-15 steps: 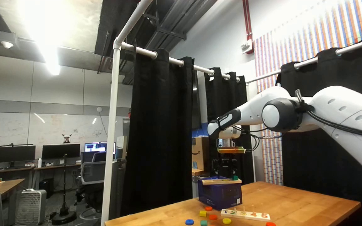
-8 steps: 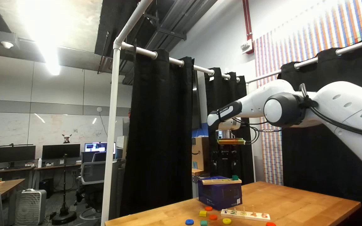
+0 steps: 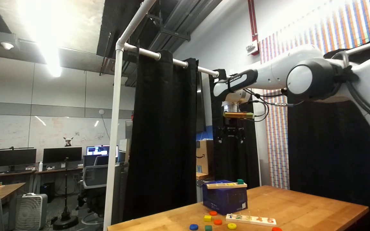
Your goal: Put a yellow block from the table in the second compartment from the right of the wooden tray
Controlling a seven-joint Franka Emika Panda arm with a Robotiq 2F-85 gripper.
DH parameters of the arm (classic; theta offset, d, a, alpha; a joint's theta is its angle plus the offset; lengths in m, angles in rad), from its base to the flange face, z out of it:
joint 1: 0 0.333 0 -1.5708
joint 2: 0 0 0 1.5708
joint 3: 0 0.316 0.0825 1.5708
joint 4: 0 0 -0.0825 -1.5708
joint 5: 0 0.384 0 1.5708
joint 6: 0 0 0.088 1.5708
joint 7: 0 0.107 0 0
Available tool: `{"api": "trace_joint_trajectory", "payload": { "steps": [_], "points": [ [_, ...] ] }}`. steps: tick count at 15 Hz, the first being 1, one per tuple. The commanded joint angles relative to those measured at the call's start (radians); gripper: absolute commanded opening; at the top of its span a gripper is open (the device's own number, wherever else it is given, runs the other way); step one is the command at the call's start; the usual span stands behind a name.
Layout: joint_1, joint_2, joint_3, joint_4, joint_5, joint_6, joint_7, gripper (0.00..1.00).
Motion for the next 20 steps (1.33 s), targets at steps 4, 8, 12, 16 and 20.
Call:
{"api": "trace_joint_trajectory", "payload": {
  "steps": [4,8,12,16,20],
  "points": [
    [0.040,-0.371,0.018,-0.397,-0.011,0.003,0.005,1.00],
    [0.049,-0.536,0.038,-0.608,-0.016,0.010,-0.030,1.00],
    [0.050,-0.665,0.052,-0.835,-0.011,0.043,-0.089,1.00],
    [0.051,-0.748,0.059,-0.992,-0.028,0.054,-0.147,1.00],
    [0.063,-0.840,0.049,-1.076,-0.082,0.073,-0.296,1.00]
  ]
}}
